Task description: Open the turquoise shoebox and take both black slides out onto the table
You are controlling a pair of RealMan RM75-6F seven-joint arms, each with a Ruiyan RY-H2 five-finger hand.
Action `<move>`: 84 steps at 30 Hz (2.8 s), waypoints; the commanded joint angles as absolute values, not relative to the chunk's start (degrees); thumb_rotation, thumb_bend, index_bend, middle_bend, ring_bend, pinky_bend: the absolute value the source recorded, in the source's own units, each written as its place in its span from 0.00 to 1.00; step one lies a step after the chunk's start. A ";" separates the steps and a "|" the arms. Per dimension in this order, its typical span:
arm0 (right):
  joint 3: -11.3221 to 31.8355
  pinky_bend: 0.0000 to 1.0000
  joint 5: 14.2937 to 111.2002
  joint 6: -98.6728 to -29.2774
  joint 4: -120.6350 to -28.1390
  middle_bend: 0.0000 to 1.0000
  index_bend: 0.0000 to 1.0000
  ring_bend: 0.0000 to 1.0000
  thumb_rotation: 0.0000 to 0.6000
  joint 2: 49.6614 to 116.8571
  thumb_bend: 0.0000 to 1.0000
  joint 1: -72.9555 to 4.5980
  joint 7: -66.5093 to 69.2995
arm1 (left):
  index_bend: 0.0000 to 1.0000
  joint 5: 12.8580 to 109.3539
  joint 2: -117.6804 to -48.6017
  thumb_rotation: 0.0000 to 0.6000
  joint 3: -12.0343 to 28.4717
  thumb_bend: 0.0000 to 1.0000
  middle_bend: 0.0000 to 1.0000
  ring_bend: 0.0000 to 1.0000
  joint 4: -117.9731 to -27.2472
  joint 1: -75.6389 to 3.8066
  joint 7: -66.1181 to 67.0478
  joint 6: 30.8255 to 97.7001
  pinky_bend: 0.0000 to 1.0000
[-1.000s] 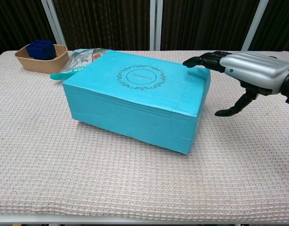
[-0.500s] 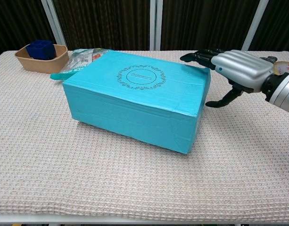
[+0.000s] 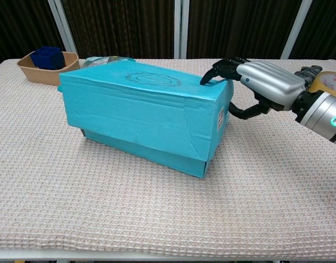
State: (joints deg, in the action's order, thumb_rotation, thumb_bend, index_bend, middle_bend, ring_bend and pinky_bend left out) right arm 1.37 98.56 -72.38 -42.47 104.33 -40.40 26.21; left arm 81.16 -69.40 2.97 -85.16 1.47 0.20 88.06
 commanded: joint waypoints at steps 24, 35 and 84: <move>18.59 0.01 67.62 -42.56 -70.92 0.21 0.13 0.03 1.00 89.90 0.43 -42.56 85.23 | 0.18 81.53 -69.42 1.00 2.83 0.16 0.11 0.01 -84.83 1.77 -0.36 88.27 0.08; 22.74 0.00 52.10 -60.77 -65.66 0.00 0.00 0.00 1.00 96.19 0.20 -41.43 42.88 | 0.18 82.12 -68.91 1.00 3.14 0.16 0.11 0.01 -85.71 1.28 0.40 88.39 0.08; 10.96 0.00 83.22 -48.05 -59.18 0.02 0.00 0.00 1.00 106.54 0.09 -59.08 -1.41 | 0.18 81.70 -69.27 1.00 2.93 0.16 0.11 0.01 -84.84 1.93 -0.87 88.57 0.08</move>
State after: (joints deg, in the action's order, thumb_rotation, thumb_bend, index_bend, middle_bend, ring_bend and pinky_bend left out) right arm 10.86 83.02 -48.47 -60.40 105.39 -58.31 -1.53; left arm 81.70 -69.27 2.92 -84.84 1.93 -0.86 88.57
